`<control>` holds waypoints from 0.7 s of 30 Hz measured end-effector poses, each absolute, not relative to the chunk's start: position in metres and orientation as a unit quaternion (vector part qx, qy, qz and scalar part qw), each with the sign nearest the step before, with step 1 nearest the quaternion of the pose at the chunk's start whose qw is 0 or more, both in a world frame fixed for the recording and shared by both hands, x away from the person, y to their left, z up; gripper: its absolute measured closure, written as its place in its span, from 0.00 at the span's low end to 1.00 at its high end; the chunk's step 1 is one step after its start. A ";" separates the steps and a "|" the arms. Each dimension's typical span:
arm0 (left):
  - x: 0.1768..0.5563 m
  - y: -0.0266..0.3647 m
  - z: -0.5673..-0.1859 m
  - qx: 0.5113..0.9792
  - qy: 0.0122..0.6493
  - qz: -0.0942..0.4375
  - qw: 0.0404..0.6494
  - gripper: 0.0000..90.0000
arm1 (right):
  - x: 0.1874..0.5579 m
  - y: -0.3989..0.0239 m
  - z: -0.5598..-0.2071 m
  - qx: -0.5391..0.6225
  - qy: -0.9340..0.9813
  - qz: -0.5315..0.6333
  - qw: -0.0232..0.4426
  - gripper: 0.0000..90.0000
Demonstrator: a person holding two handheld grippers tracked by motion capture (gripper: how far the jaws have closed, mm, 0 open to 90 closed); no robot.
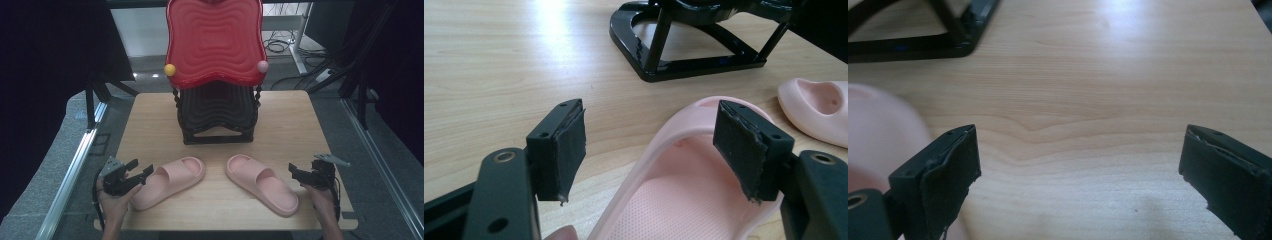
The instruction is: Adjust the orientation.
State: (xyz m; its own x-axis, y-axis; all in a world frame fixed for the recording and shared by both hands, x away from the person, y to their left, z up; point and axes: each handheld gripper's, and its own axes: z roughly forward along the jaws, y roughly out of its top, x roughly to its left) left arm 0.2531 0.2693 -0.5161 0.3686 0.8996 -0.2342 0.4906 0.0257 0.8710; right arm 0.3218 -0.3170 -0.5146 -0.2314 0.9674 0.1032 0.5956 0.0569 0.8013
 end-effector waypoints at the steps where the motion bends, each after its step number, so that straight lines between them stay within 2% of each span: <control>1: 0.252 0.269 -0.515 0.667 0.521 0.210 0.489 0.33 | 0.318 -0.316 -0.511 0.558 0.691 0.387 0.247 0.03; 7: 0.253 0.271 -0.517 0.671 0.522 0.213 0.481 0.36 | 0.316 -0.313 -0.516 0.540 0.710 0.389 0.231 0.05; 8: 0.254 0.271 -0.518 0.675 0.520 0.215 0.477 0.43 | 0.316 -0.311 -0.518 0.536 0.716 0.387 0.223 0.06; 9: 0.254 0.271 -0.518 0.679 0.518 0.217 0.473 0.43 | 0.316 -0.311 -0.518 0.536 0.716 0.387 0.223 0.06; 10: 0.255 0.272 -0.519 0.682 0.518 0.218 0.469 0.49 | 0.316 -0.311 -0.519 0.535 0.719 0.386 0.221 0.06; 11: 0.256 0.273 -0.520 0.684 0.517 0.218 0.467 0.64 | 0.317 -0.313 -0.520 0.536 0.717 0.388 0.219 0.06; 12: 0.256 0.275 -0.520 0.687 0.515 0.215 0.465 0.64 | 0.317 -0.313 -0.520 0.536 0.717 0.388 0.219 0.06; 13: 0.258 0.277 -0.520 0.690 0.513 0.211 0.465 0.74 | 0.317 -0.314 -0.520 0.540 0.714 0.391 0.216 0.06; 14: 0.259 0.278 -0.520 0.694 0.511 0.208 0.463 0.89 | 0.316 -0.317 -0.520 0.543 0.710 0.394 0.215 0.07; 15: 0.262 0.280 -0.519 0.701 0.508 0.208 0.454 0.93 | 0.316 -0.318 -0.520 0.544 0.708 0.395 0.216 0.07; 17: 0.263 0.281 -0.518 0.704 0.507 0.206 0.453 0.99 | 0.315 -0.320 -0.520 0.547 0.705 0.395 0.216 0.07; 21: 0.273 0.287 -0.515 0.722 0.504 0.201 0.430 1.00 | 0.313 -0.323 -0.519 0.555 0.700 0.395 0.216 0.07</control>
